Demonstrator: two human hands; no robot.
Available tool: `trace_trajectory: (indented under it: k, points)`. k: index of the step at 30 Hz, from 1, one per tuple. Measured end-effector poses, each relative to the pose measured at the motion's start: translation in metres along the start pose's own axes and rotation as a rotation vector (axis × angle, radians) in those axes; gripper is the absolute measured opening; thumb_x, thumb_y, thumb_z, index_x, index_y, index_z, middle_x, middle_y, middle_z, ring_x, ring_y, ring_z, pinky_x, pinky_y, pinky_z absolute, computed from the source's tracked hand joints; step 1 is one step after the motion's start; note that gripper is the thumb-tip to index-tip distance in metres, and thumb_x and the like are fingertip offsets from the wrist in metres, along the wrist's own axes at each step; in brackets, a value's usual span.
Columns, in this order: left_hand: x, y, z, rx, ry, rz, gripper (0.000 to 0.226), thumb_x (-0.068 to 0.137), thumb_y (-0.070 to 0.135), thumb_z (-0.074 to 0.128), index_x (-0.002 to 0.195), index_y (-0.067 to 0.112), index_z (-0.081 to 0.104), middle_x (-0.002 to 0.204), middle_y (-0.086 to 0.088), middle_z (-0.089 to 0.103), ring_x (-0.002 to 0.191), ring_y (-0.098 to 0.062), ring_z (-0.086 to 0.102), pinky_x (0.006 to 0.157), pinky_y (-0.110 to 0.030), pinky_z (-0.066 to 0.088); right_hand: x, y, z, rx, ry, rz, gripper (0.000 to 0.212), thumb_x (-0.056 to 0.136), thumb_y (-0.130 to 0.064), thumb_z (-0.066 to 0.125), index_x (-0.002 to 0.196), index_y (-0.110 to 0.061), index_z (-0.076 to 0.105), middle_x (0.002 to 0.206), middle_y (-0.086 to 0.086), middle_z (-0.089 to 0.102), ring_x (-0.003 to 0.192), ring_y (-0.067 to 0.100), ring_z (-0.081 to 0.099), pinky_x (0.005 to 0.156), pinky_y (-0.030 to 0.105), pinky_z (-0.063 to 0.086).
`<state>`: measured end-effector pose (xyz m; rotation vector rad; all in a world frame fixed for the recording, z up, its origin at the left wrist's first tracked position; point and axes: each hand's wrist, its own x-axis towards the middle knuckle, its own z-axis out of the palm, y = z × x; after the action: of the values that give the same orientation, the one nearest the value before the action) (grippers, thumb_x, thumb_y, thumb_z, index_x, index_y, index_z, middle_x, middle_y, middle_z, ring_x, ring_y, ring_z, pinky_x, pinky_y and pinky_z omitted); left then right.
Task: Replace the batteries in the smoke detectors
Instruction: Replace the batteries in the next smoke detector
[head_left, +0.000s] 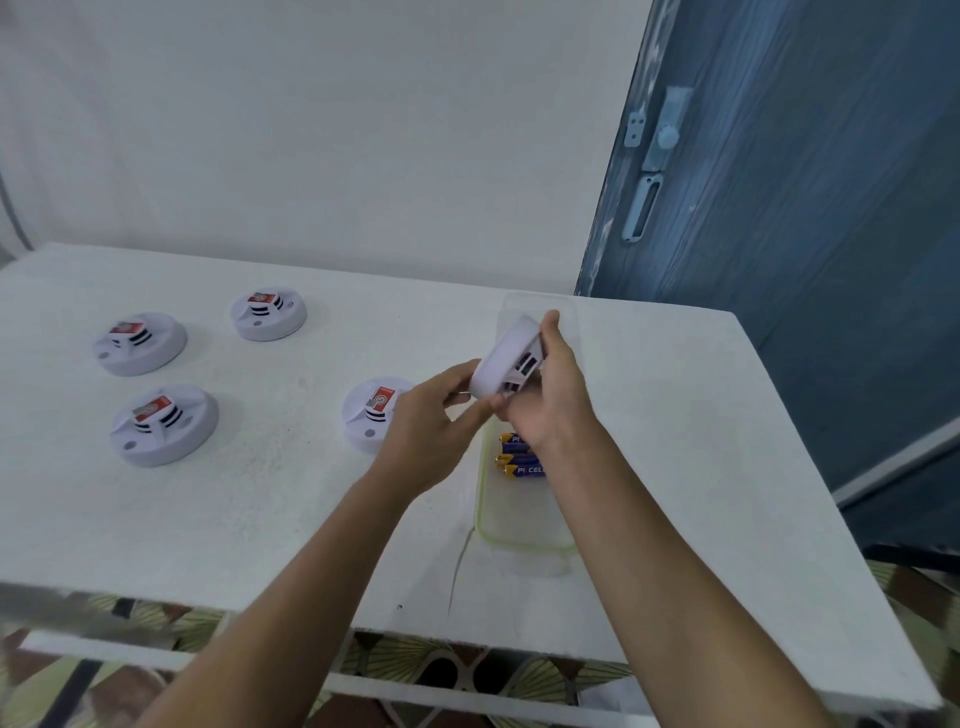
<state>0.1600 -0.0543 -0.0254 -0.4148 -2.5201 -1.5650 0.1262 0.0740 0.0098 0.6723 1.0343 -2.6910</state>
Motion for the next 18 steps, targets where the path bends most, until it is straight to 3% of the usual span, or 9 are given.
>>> trace_trajectory:
  k: [3, 5, 9, 14, 18]
  points:
    - [0.001, -0.001, -0.003, -0.045, 0.095, -0.004, 0.023, 0.097, 0.022, 0.059, 0.118, 0.015, 0.065, 0.101, 0.016, 0.070, 0.094, 0.008, 0.063, 0.078, -0.005, 0.044, 0.000, 0.001, -0.006, -0.086, -0.005, 0.015, 0.043, 0.097, -0.050, 0.056, 0.124, -0.017, 0.062, 0.115, 0.008, 0.066, 0.101, 0.026, 0.064, 0.067, 0.040, 0.055]
    - [0.004, -0.001, -0.008, -0.132, 0.130, -0.049, 0.024, 0.099, 0.022, 0.054, 0.120, 0.013, 0.062, 0.104, 0.011, 0.070, 0.095, 0.004, 0.064, 0.080, -0.010, 0.048, 0.005, 0.003, -0.011, -0.216, -0.009, -0.014, 0.041, 0.097, -0.044, 0.060, 0.132, -0.022, 0.061, 0.123, 0.004, 0.067, 0.107, 0.022, 0.063, 0.072, 0.038, 0.051]
    - [0.011, -0.006, -0.019, -0.288, 0.169, -0.188, 0.031, 0.103, 0.026, 0.043, 0.127, 0.011, 0.058, 0.109, 0.003, 0.071, 0.099, -0.010, 0.068, 0.086, -0.026, 0.055, 0.005, 0.008, -0.013, -0.431, -0.054, -0.089, 0.029, 0.096, -0.034, 0.063, 0.123, -0.024, 0.066, 0.105, -0.005, 0.069, 0.088, 0.012, 0.060, 0.074, 0.030, 0.041]
    - [0.013, -0.008, -0.031, -0.375, 0.294, -0.308, 0.031, 0.103, 0.024, 0.045, 0.122, 0.008, 0.064, 0.099, -0.002, 0.074, 0.078, -0.008, 0.068, 0.072, -0.023, 0.055, 0.005, 0.015, -0.012, -0.499, -0.075, -0.105, 0.018, 0.095, -0.027, 0.066, 0.110, -0.018, 0.068, 0.085, -0.006, 0.073, 0.068, 0.011, 0.063, 0.071, 0.026, 0.046]
    - [0.010, -0.004, -0.040, -0.418, 0.317, -0.349, 0.029, 0.101, 0.028, 0.049, 0.122, 0.015, 0.065, 0.104, -0.001, 0.074, 0.093, -0.016, 0.071, 0.076, -0.026, 0.058, 0.004, 0.024, -0.006, -0.486, -0.083, -0.122, 0.016, 0.094, -0.023, 0.068, 0.106, -0.014, 0.063, 0.081, -0.003, 0.074, 0.063, 0.015, 0.065, 0.067, 0.027, 0.054]
